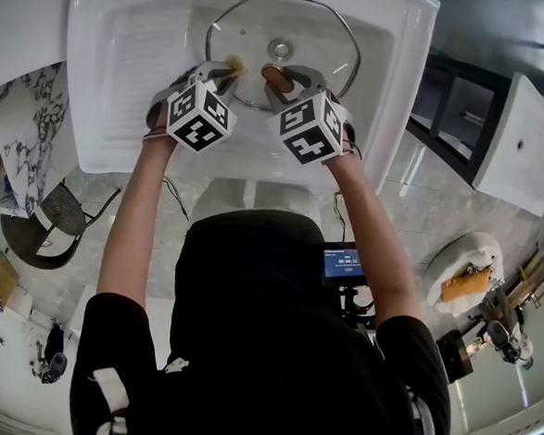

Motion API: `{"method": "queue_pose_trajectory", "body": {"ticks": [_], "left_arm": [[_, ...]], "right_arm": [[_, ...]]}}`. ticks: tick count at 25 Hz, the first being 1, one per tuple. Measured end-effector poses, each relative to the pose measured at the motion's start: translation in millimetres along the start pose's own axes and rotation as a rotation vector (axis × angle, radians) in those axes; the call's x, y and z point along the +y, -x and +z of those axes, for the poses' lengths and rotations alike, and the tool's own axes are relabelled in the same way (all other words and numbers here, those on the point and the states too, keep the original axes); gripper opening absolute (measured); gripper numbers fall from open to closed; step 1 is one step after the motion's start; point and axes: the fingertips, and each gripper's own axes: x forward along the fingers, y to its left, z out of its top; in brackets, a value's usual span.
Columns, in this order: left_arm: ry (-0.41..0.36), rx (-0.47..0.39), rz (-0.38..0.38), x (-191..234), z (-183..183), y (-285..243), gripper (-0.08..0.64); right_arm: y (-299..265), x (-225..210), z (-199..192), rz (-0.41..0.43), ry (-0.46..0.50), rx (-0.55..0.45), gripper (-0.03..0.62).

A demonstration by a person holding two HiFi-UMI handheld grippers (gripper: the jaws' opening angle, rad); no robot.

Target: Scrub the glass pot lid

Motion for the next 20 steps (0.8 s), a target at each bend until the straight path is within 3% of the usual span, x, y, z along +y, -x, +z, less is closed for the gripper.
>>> {"method": "queue_pose_trajectory", "body": {"ticks": [20], "left_arm": [[0.002,-0.067,0.12,56.3,39.5,18.6,0.02]], "right_arm": [[-0.7,1.3,1.5,0.005,0.007,-0.006,0.146]]}}
